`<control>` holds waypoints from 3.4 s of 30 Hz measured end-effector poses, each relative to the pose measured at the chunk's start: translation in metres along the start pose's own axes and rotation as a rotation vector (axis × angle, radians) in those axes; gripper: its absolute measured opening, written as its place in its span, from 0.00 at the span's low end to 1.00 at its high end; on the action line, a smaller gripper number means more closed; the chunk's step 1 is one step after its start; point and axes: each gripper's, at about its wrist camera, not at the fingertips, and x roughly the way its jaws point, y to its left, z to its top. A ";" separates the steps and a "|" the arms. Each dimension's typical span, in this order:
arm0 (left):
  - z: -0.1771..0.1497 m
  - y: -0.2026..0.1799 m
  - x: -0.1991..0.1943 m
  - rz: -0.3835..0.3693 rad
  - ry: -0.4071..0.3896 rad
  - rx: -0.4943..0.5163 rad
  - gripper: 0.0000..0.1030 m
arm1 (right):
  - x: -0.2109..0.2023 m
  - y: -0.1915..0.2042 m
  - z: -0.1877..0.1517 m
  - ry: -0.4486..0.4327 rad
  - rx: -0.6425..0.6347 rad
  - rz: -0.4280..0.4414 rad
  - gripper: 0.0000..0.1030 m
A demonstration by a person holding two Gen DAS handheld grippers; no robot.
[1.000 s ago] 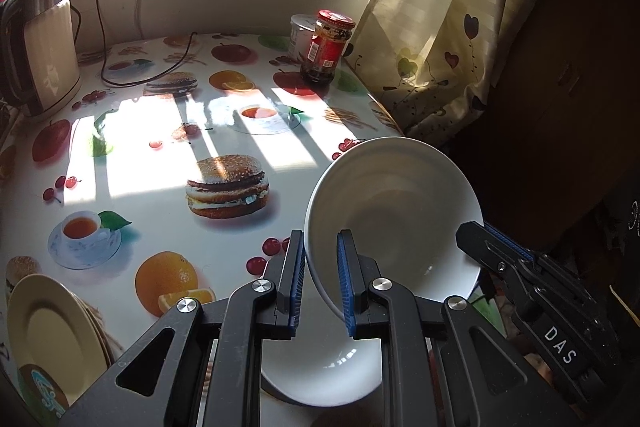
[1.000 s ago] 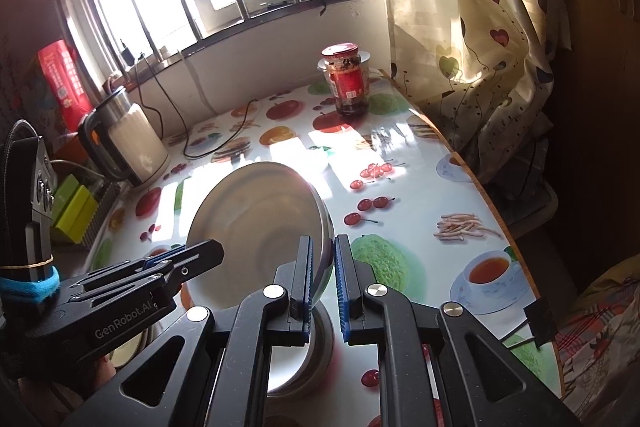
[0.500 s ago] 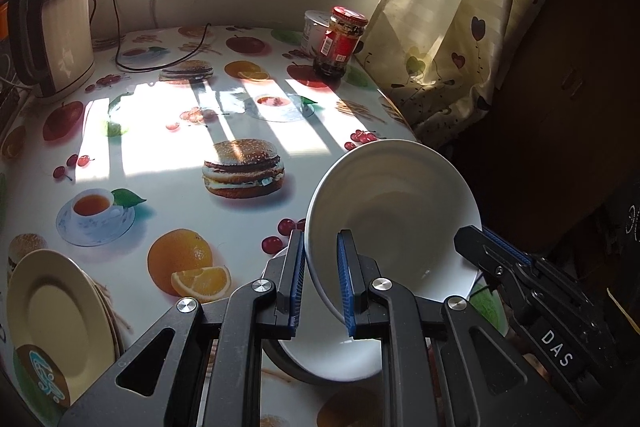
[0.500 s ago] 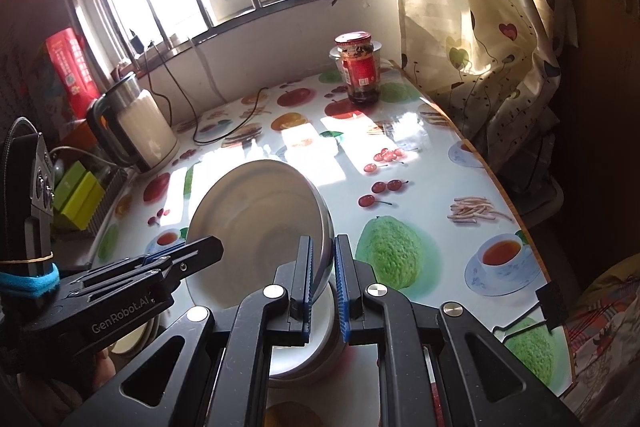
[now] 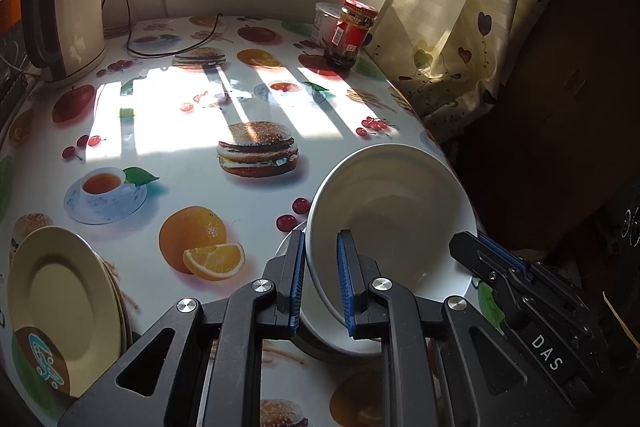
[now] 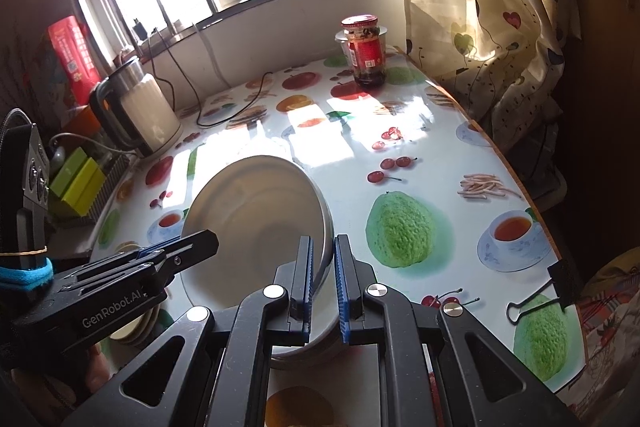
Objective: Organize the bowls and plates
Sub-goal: 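Lower the white bowl into the steel bowl with both grippers, then open both grippers and release the white bowl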
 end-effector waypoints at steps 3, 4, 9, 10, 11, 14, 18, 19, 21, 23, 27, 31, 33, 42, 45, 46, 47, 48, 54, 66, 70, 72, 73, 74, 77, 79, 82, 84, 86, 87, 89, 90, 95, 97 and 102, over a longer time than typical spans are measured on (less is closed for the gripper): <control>-0.003 0.001 0.001 0.006 0.004 0.000 0.16 | 0.003 0.000 -0.004 0.010 -0.001 -0.002 0.11; -0.004 0.001 0.002 0.008 0.006 0.000 0.16 | 0.004 0.000 -0.005 0.012 0.000 -0.002 0.11; -0.007 0.003 0.004 0.014 0.015 -0.005 0.16 | 0.006 0.000 -0.009 0.022 0.000 0.000 0.11; -0.008 0.003 0.004 0.017 0.013 -0.002 0.16 | 0.006 0.001 -0.009 0.022 -0.001 -0.001 0.11; -0.008 0.003 0.005 0.019 0.014 0.000 0.16 | 0.007 0.001 -0.009 0.022 -0.001 -0.002 0.11; -0.009 0.004 0.006 0.020 0.020 -0.003 0.16 | 0.006 0.001 -0.009 0.022 0.000 -0.002 0.11; -0.012 0.005 0.008 0.022 0.027 -0.008 0.16 | 0.008 0.001 -0.012 0.026 0.002 -0.004 0.11; -0.012 0.005 0.008 0.022 0.028 -0.010 0.16 | 0.008 0.000 -0.014 0.028 0.004 -0.003 0.11; -0.012 0.004 0.007 0.025 0.025 -0.005 0.16 | 0.009 0.000 -0.017 0.031 0.005 -0.003 0.11; -0.012 0.004 0.008 0.026 0.031 -0.005 0.16 | 0.010 0.000 -0.020 0.034 0.006 -0.004 0.11; -0.013 0.004 0.010 0.031 0.038 -0.005 0.16 | 0.010 0.000 -0.020 0.038 0.008 -0.004 0.11; -0.014 0.004 0.010 0.032 0.039 -0.006 0.16 | 0.011 0.000 -0.021 0.044 0.011 -0.003 0.11; -0.014 0.004 0.010 0.035 0.040 -0.005 0.16 | 0.012 0.000 -0.021 0.046 0.012 -0.001 0.11; -0.013 0.006 0.011 0.042 0.045 -0.006 0.16 | 0.014 -0.002 -0.022 0.052 0.020 -0.005 0.11; -0.013 0.006 0.011 0.043 0.045 -0.006 0.16 | 0.014 -0.002 -0.021 0.053 0.021 -0.005 0.11; -0.013 0.006 0.011 0.042 0.044 -0.005 0.16 | 0.014 -0.002 -0.022 0.053 0.021 -0.005 0.11; -0.013 0.006 0.011 0.042 0.044 -0.007 0.16 | 0.014 -0.002 -0.022 0.052 0.021 -0.005 0.11; -0.013 0.006 0.011 0.042 0.044 -0.008 0.16 | 0.014 -0.002 -0.021 0.052 0.022 -0.003 0.11; -0.012 0.006 0.011 0.040 0.045 -0.009 0.16 | 0.014 -0.003 -0.021 0.054 0.026 -0.002 0.11; -0.009 0.007 0.013 0.033 0.045 -0.018 0.16 | 0.017 -0.014 -0.020 0.084 0.083 0.056 0.11; -0.007 0.008 0.009 0.020 0.035 -0.024 0.16 | 0.011 -0.013 -0.015 0.051 0.079 0.053 0.11; -0.007 0.006 0.008 0.017 0.034 -0.018 0.16 | 0.009 -0.010 -0.013 0.051 0.064 0.051 0.12; -0.006 0.005 0.008 0.019 0.035 -0.016 0.16 | 0.009 -0.008 -0.013 0.053 0.057 0.043 0.12; -0.006 0.005 0.008 0.018 0.036 -0.015 0.16 | 0.009 -0.008 -0.013 0.053 0.058 0.042 0.12; -0.006 0.007 0.007 0.009 0.037 -0.022 0.16 | 0.010 -0.012 -0.013 0.055 0.085 0.056 0.12; -0.006 0.007 0.007 0.015 0.044 -0.024 0.16 | 0.010 -0.014 -0.012 0.062 0.094 0.070 0.12; -0.006 0.008 0.007 0.019 0.051 -0.030 0.16 | 0.010 -0.017 -0.010 0.078 0.127 0.099 0.13; -0.007 0.009 0.007 0.012 0.051 -0.034 0.16 | 0.011 -0.018 -0.010 0.083 0.141 0.109 0.13; -0.006 0.009 0.006 0.016 0.050 -0.035 0.16 | 0.011 -0.020 -0.010 0.087 0.152 0.117 0.13; -0.007 0.008 0.007 0.020 0.052 -0.034 0.16 | 0.011 -0.019 -0.010 0.089 0.152 0.117 0.13; -0.006 0.008 0.003 0.025 0.061 -0.043 0.16 | 0.011 -0.020 -0.010 0.088 0.151 0.114 0.13; -0.006 0.006 0.002 0.027 0.054 -0.033 0.16 | 0.012 -0.019 -0.010 0.091 0.148 0.110 0.13; -0.005 0.009 0.004 0.025 0.052 -0.038 0.16 | 0.015 -0.021 -0.012 0.096 0.163 0.121 0.13; -0.005 0.009 0.004 0.025 0.054 -0.040 0.16 | 0.015 -0.019 -0.012 0.095 0.152 0.113 0.13; -0.006 0.011 0.004 0.012 0.051 -0.049 0.17 | 0.014 -0.017 -0.013 0.093 0.145 0.109 0.13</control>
